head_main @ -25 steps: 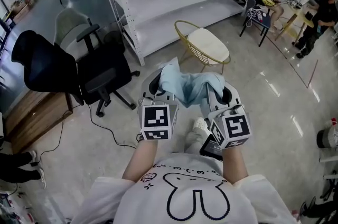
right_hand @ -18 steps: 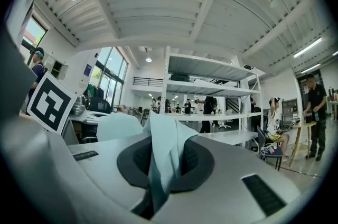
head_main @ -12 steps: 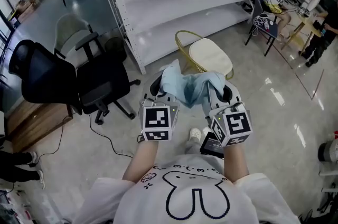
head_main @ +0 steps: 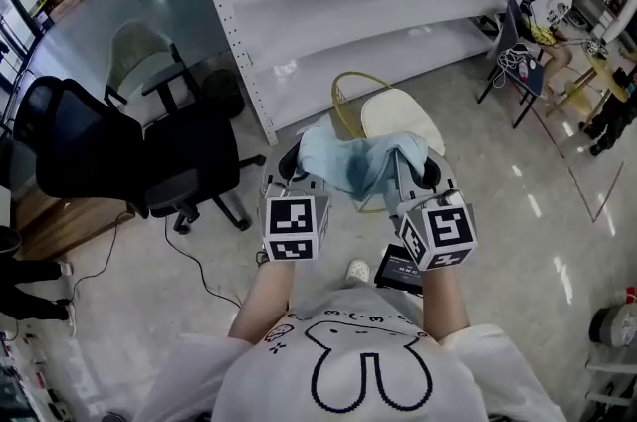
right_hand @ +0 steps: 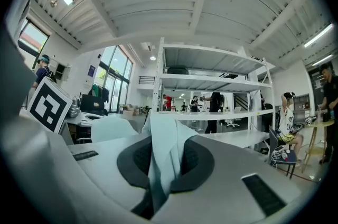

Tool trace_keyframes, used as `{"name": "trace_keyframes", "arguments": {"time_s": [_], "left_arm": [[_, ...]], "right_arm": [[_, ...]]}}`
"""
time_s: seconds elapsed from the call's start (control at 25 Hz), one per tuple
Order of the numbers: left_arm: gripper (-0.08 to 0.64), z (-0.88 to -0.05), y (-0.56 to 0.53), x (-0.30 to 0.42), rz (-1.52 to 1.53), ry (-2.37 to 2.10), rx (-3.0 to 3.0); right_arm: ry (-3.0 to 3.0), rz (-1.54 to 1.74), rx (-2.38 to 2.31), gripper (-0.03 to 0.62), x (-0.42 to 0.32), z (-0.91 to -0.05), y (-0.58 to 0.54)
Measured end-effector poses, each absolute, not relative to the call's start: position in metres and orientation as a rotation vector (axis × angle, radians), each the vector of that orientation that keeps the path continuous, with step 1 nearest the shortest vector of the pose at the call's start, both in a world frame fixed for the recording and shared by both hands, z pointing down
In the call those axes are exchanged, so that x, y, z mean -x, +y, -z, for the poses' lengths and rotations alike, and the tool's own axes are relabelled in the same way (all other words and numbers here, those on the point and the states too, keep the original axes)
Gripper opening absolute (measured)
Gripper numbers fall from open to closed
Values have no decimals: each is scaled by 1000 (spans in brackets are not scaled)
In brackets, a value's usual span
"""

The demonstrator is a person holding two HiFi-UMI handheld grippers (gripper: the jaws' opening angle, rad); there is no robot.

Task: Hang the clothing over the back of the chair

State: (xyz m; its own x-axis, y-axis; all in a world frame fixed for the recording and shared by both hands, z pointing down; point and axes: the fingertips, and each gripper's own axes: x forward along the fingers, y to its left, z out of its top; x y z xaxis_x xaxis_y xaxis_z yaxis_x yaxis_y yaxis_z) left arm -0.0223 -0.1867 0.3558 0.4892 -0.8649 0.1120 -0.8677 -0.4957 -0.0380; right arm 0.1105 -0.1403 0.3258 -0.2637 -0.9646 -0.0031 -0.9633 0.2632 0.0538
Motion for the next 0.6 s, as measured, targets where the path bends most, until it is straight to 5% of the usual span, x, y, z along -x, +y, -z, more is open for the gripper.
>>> {"name": "trace_keyframes", "arguments": {"time_s": [0.6], "left_arm": [[37, -390, -263, -6, -309, -1763, -2449]], "right_arm": [[-2485, 81, -1639, 6, -186, -352, -243]]}}
